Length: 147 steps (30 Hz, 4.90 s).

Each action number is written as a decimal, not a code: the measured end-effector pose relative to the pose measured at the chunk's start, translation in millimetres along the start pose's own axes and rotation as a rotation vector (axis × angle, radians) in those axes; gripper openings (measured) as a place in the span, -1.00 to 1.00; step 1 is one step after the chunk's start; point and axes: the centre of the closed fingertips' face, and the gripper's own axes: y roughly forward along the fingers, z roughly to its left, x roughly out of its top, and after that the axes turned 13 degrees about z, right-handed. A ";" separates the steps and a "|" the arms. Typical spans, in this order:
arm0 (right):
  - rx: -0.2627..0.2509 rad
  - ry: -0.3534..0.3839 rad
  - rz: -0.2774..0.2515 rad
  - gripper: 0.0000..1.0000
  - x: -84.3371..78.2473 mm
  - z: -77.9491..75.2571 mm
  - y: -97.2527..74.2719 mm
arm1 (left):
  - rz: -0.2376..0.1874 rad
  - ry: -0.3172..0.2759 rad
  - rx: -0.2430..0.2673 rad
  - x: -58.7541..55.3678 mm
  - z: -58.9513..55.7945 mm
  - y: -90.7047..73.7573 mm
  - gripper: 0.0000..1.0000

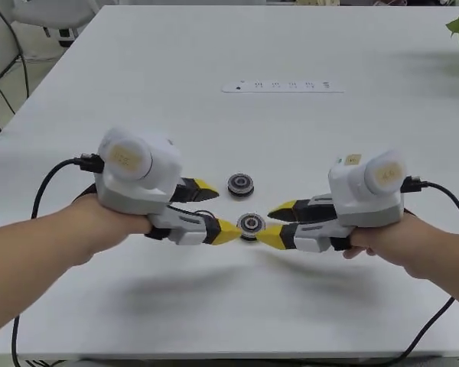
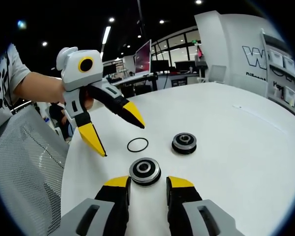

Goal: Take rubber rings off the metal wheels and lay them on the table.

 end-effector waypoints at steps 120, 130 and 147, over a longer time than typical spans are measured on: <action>0.032 0.343 -0.125 -1.00 2.8 -13.7 -3.6 | 0.033 0.049 0.058 1.7 -5.0 40.7 -0.87; 0.052 0.359 -0.132 -1.00 8.0 -4.9 -5.3 | 0.027 0.048 0.066 1.4 -5.8 40.6 -0.87; 0.079 0.323 -0.149 -1.00 17.5 1.0 0.7 | 0.025 0.039 0.067 1.8 -5.9 41.1 -0.87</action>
